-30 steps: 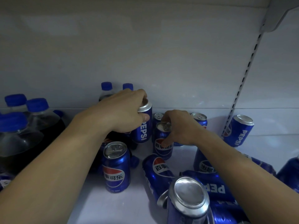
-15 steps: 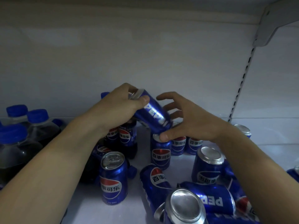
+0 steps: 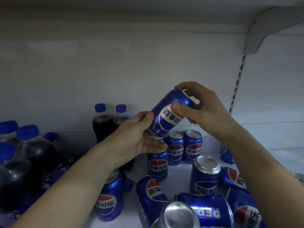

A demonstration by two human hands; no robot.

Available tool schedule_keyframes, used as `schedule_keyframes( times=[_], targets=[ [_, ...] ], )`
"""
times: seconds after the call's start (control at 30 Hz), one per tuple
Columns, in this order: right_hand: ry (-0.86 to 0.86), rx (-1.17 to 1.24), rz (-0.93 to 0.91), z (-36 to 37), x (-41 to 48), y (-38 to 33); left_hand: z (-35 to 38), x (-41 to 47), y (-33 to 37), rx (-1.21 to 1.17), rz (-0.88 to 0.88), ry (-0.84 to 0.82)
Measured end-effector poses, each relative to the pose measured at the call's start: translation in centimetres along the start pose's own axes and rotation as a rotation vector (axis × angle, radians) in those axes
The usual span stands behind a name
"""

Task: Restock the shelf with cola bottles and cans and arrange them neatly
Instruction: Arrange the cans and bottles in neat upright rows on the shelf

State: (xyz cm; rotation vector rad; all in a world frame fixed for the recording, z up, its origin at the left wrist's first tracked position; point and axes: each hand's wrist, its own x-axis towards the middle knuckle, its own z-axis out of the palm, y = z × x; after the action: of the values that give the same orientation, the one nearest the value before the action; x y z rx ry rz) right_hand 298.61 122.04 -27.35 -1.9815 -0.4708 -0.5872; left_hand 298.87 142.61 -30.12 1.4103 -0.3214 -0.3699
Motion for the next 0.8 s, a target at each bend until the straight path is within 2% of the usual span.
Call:
schedule_keyframes(
  times=[0.1,0.23,0.33,0.4,0.53,0.8],
  targets=[
    [-0.010,-0.130,0.028,-1.5,0.1,0.0,0.4,0.5,-0.7,0.219,0.040,0.040],
    [-0.036,-0.487,0.030,-2.5,0.1,0.8,-0.3,1.6,-1.3,0.438,0.125,0.135],
    [-0.125,-0.605,0.096,-2.2,-0.1,2.3,-1.4,2.0,-2.4,0.885,0.237,0.136],
    [-0.196,-0.613,0.137,-1.6,-0.2,3.2,-1.5,1.9,-3.3,1.069,0.203,0.101],
    [-0.345,-0.673,0.180,0.0,-0.1,4.3,-1.3,2.4,-4.4,1.166,0.115,0.133],
    [-0.460,-0.870,0.233,1.9,-0.9,6.4,-1.3,3.3,-5.1,1.229,0.149,0.139]
  ],
)
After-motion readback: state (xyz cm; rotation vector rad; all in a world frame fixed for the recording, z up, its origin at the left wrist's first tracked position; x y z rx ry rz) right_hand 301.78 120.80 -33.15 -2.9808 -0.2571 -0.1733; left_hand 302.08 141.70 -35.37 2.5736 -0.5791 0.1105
